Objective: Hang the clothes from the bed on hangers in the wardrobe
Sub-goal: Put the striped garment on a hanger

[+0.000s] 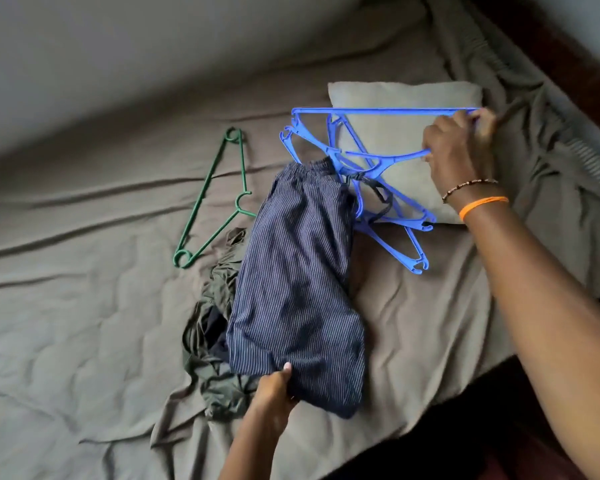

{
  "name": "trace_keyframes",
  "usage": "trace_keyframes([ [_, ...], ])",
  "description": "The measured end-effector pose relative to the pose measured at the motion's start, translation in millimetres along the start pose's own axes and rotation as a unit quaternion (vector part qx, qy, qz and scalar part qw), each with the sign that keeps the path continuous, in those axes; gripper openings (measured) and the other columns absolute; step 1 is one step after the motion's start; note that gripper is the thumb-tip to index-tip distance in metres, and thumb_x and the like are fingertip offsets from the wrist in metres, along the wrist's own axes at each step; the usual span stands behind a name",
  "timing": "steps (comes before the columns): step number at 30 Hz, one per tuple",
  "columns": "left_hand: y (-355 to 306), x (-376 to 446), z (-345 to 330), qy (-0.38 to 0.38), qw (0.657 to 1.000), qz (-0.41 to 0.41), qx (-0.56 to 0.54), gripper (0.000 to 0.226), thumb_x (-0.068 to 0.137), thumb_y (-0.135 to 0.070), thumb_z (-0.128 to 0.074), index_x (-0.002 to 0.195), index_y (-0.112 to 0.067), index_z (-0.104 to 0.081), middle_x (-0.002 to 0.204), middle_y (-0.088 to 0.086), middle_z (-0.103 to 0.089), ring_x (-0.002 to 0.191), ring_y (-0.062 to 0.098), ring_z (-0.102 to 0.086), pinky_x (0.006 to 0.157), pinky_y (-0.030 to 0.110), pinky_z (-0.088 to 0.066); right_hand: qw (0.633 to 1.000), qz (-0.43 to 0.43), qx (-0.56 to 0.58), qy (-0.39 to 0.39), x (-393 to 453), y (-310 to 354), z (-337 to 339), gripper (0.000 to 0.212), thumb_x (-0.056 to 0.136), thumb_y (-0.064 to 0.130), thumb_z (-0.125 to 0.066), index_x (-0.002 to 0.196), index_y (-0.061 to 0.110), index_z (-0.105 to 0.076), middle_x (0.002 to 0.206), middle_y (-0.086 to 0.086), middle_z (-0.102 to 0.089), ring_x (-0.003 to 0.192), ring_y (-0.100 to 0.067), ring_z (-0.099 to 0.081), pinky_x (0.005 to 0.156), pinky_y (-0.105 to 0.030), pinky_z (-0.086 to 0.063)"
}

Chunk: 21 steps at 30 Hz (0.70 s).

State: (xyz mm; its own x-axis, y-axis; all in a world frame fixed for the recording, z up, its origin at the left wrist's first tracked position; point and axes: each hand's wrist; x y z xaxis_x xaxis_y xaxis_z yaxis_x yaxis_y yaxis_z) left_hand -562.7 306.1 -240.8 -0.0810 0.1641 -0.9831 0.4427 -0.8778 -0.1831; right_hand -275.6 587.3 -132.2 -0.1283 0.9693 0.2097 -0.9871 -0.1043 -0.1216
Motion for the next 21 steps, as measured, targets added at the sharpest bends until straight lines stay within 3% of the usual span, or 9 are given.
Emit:
trace_keyframes([
  [2,-4,-10,1,0.021,1.000,-0.006,-0.006,0.019,0.100,-0.007,-0.040,0.112,0.004,-0.049,0.095,0.019,-0.059,0.084,0.031,-0.055,0.073,0.044,-0.046,0.996,-0.064,0.053,-0.023,1,-19,13,0.018,0.078,-0.005,-0.059,0.093,0.004,-0.056,0.088,-0.017,-0.057,0.097,-0.032,-0.050,0.094,-0.052,-0.026],
  [5,-8,-24,4,0.050,0.999,-0.011,-0.010,0.017,0.099,-0.006,-0.042,0.111,0.004,-0.050,0.089,0.018,-0.059,0.082,0.031,-0.054,0.075,0.045,-0.045,0.943,-0.194,0.254,-0.096,-17,-26,42,0.036,0.072,0.009,-0.058,0.107,0.013,-0.049,0.086,0.001,-0.053,0.098,-0.007,-0.049,0.097,-0.028,-0.024],
  [7,-10,-32,5,0.060,0.998,-0.021,-0.011,0.019,0.098,-0.005,-0.044,0.113,0.004,-0.051,0.090,0.018,-0.061,0.081,0.029,-0.055,0.072,0.042,-0.047,0.962,-0.190,0.183,-0.071,-47,-12,49,0.019,0.070,0.009,-0.064,0.089,0.010,-0.061,0.089,-0.008,-0.060,0.099,-0.027,-0.053,0.090,-0.036,-0.021],
  [9,-13,-37,8,0.065,0.997,-0.033,-0.022,0.025,0.097,-0.004,-0.046,0.117,0.009,-0.053,0.093,0.018,-0.064,0.080,0.028,-0.060,0.064,0.039,-0.054,0.946,-0.176,0.268,-0.042,-86,13,42,0.011,0.065,0.007,-0.069,0.075,0.007,-0.063,0.082,-0.012,-0.063,0.085,-0.035,-0.057,0.080,-0.037,-0.032],
  [12,-19,-41,16,0.071,0.996,-0.041,-0.037,0.033,0.098,-0.005,-0.042,0.126,0.012,-0.049,0.102,0.021,-0.066,0.077,0.026,-0.068,0.062,0.034,-0.059,0.883,-0.174,0.435,0.027,-169,70,26,0.015,0.060,0.010,-0.077,0.070,0.006,-0.066,0.071,-0.005,-0.062,0.070,-0.013,-0.053,0.068,-0.032,-0.040],
  [15,-20,-44,32,0.110,0.993,-0.019,-0.041,0.041,0.102,-0.013,-0.032,0.136,0.007,-0.039,0.134,0.022,-0.051,0.102,0.029,-0.061,0.080,0.029,-0.053,0.865,-0.134,0.468,0.121,-261,125,7,0.019,0.058,0.032,-0.076,0.069,0.025,-0.063,0.070,0.009,-0.062,0.068,-0.006,-0.053,0.070,-0.034,-0.040],
  [17,-17,-42,52,0.116,0.993,-0.016,-0.015,0.046,0.103,-0.024,-0.026,0.126,0.006,-0.050,0.126,0.021,-0.059,0.112,0.033,-0.056,0.079,0.030,-0.053,0.862,-0.116,0.468,0.155,-309,150,-6,0.022,0.060,0.040,-0.069,0.074,0.026,-0.059,0.070,0.011,-0.062,0.067,-0.012,-0.056,0.069,-0.032,-0.038],
  [19,-6,-26,79,0.122,0.991,-0.006,-0.062,0.056,0.100,-0.041,-0.026,0.123,0.000,-0.055,0.111,0.017,-0.067,0.105,0.031,-0.058,0.084,0.039,-0.051,0.859,-0.127,0.466,0.173,-339,164,-19,0.017,0.059,0.031,-0.073,0.067,0.022,-0.061,0.069,0.006,-0.064,0.069,-0.015,-0.053,0.068,-0.027,-0.037],
  [21,4,-8,107,0.095,0.989,0.020,-0.110,0.071,0.092,-0.063,-0.023,0.121,-0.005,-0.054,0.112,0.015,-0.062,0.100,0.031,-0.057,0.090,0.042,-0.044,0.861,-0.133,0.453,0.189,-355,174,-28,0.014,0.056,0.019,-0.075,0.063,0.014,-0.062,0.069,0.002,-0.064,0.071,-0.010,-0.046,0.067,-0.022,-0.035],
])
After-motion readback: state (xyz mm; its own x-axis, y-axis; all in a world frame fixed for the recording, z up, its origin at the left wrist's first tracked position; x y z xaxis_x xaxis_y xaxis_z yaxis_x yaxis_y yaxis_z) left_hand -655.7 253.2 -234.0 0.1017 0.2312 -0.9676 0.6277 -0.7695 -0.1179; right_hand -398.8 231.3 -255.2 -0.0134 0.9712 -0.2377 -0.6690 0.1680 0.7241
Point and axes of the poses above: each hand's wrist, its own x-axis towards the middle knuckle, its own z-axis out of the back of the hand, y = z × x
